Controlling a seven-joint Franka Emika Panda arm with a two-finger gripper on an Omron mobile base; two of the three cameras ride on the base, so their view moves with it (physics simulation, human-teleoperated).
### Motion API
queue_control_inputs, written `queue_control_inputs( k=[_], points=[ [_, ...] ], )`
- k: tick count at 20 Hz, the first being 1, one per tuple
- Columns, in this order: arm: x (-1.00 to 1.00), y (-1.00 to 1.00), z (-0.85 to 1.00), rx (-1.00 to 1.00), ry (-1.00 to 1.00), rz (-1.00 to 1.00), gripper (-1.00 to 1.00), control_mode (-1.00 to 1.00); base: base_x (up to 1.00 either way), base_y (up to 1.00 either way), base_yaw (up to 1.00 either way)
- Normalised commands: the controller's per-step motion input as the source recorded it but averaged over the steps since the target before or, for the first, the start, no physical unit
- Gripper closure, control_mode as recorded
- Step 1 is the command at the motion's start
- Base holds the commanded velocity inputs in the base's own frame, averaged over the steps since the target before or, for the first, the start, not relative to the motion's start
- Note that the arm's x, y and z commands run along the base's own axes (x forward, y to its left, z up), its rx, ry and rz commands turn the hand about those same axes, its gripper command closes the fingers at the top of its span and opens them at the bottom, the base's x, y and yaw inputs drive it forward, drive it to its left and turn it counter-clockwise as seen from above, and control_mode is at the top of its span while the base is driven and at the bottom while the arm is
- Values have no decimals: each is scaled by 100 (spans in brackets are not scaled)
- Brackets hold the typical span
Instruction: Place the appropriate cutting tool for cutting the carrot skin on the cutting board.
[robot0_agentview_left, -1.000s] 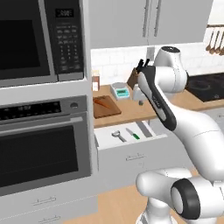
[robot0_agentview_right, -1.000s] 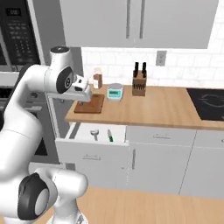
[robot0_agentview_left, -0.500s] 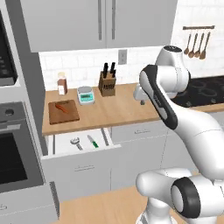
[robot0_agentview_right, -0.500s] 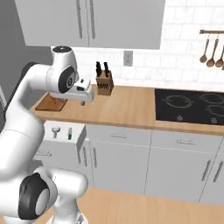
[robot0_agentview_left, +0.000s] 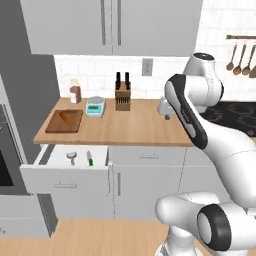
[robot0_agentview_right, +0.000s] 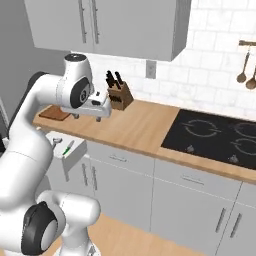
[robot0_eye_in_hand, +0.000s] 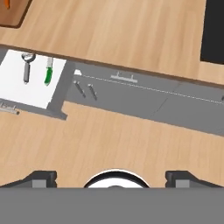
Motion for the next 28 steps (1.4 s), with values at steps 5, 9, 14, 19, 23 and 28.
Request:
queue_control_inputs(
  k=[5, 9, 14, 19, 23, 28],
  points=[
    [0, 0, 0, 0, 0, 0, -100, 100, 93, -52, 46],
    [0, 0, 0, 0, 0, 0, -100, 100, 32, -24, 44],
    [0, 0, 0, 0, 0, 0, -100, 100, 24, -11, 44],
    [0, 0, 0, 0, 0, 0, -100, 100, 61, -21, 39],
    [0, 0, 0, 0, 0, 0, -100, 100, 70, -28, 35],
    [0, 0, 0, 0, 0, 0, -100, 100, 50, -3, 28]
  ],
)
